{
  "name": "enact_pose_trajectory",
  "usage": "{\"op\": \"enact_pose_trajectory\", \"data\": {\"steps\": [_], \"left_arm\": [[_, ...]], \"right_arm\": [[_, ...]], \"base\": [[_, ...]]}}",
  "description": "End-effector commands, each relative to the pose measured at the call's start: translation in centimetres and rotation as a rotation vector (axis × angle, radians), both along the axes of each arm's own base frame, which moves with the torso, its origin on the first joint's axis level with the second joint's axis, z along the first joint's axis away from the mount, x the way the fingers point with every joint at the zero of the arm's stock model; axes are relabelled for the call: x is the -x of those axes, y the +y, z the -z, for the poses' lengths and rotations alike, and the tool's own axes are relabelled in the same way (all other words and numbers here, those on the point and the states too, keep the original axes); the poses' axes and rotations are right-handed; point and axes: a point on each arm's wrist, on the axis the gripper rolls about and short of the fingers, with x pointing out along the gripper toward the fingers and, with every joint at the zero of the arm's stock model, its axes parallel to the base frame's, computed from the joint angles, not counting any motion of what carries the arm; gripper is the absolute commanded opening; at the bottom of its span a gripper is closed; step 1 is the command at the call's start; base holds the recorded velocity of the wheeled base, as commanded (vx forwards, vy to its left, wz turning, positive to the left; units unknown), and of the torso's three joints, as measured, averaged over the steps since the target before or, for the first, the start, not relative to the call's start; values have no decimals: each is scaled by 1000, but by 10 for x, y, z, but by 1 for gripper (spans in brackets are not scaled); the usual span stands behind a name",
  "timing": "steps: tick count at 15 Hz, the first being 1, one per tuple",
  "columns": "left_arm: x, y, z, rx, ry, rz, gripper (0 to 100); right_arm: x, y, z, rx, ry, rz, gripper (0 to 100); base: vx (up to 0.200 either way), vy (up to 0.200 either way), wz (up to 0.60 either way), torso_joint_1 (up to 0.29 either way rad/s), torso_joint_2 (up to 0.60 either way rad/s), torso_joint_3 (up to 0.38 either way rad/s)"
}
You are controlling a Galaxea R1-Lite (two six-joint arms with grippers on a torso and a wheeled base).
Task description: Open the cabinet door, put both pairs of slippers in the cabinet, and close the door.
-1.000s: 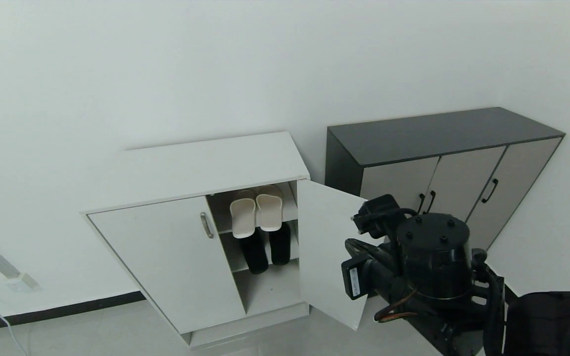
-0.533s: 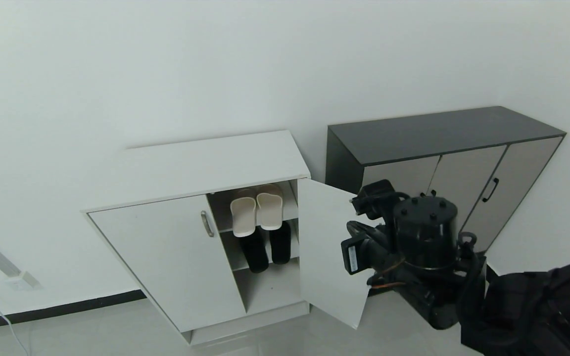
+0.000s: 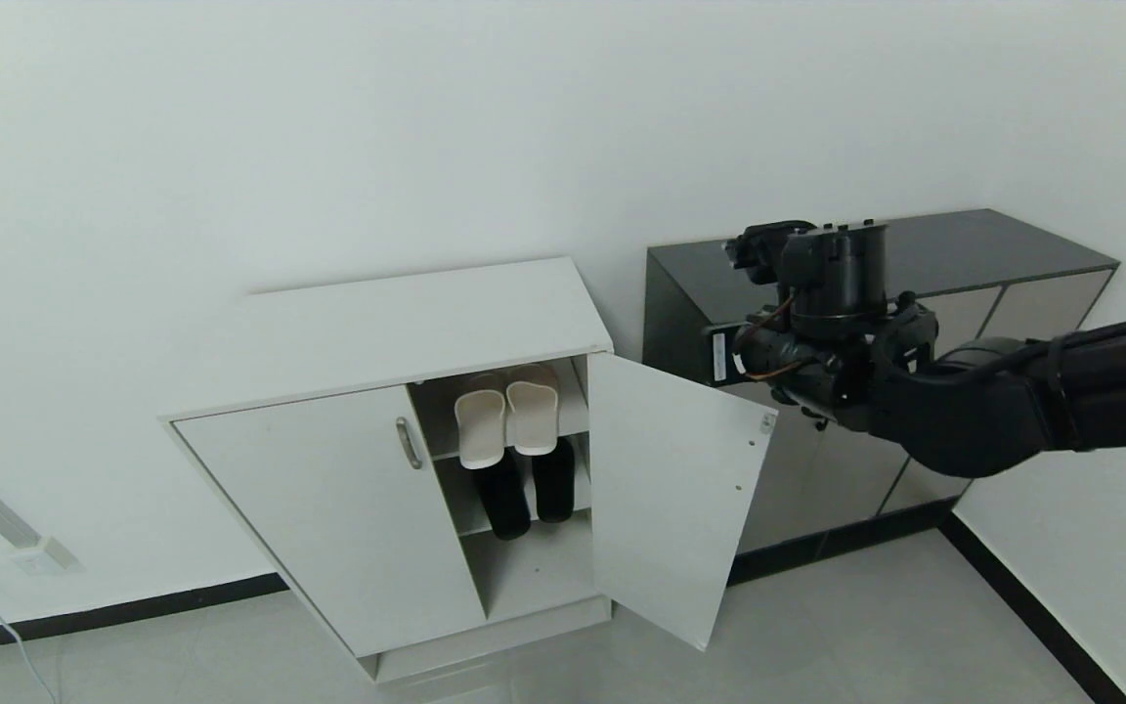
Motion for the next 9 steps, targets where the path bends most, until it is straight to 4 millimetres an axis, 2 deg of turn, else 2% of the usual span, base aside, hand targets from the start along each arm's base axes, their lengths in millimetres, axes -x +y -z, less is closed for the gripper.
{"op": "enact_pose_trajectory", "data": {"steps": [1, 5, 9], "left_arm": [[0, 0, 0, 0, 1, 1, 0], [0, 0, 0, -1, 1, 2, 0], [0, 0, 0, -1, 1, 4, 0]], "right_arm": [[-35, -5, 13, -9, 26, 49, 0], [-69, -18, 35, -18, 59, 61, 0], [-87, -31, 55, -28, 107, 25, 0]], "base": [[0, 0, 0, 0, 0, 0], [0, 0, 0, 0, 0, 0], [0, 0, 0, 0, 0, 0]]}}
